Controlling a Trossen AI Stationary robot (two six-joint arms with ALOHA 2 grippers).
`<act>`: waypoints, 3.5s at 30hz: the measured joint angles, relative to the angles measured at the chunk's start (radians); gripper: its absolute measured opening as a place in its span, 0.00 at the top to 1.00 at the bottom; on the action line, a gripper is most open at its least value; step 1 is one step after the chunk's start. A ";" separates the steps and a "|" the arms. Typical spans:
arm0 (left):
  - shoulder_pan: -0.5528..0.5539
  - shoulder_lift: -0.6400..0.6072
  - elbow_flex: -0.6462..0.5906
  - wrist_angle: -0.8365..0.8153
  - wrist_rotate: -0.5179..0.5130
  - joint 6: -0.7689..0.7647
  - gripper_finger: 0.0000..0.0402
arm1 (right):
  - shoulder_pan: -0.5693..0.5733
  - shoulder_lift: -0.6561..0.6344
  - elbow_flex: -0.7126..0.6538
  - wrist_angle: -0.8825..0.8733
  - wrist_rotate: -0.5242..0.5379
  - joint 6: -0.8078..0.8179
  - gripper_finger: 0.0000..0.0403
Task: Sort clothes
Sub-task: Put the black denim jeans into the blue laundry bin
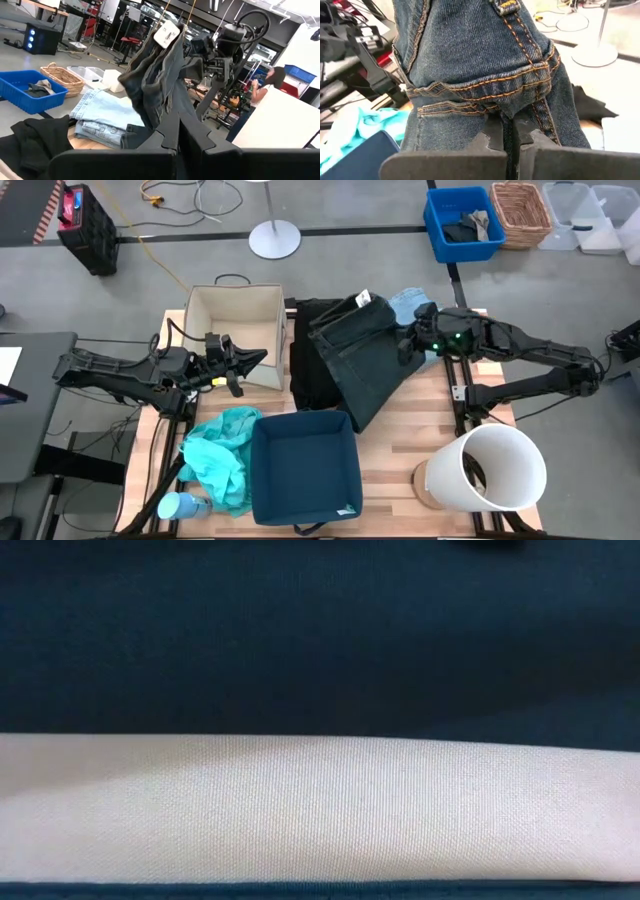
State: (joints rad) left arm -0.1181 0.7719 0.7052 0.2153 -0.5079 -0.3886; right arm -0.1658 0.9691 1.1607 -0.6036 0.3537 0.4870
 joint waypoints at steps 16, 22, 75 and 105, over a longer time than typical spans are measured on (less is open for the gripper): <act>0.000 0.000 0.000 0.000 0.000 0.000 1.00 | 0.055 0.054 0.002 -0.010 -0.039 0.043 1.00; 0.000 0.000 0.000 0.000 0.000 0.000 1.00 | 0.068 0.070 0.001 0.000 -0.041 0.039 1.00; 0.000 0.000 0.000 0.000 0.000 -0.001 1.00 | -0.077 0.584 -0.112 -0.399 -0.233 0.075 0.83; 0.000 0.000 0.000 -0.026 0.000 -0.017 1.00 | -0.212 0.640 -0.107 -0.440 -0.042 -0.099 0.24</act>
State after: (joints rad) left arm -0.1181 0.7716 0.7055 0.1897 -0.5076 -0.4057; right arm -0.3781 1.6093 1.0535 -1.0441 0.3119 0.3878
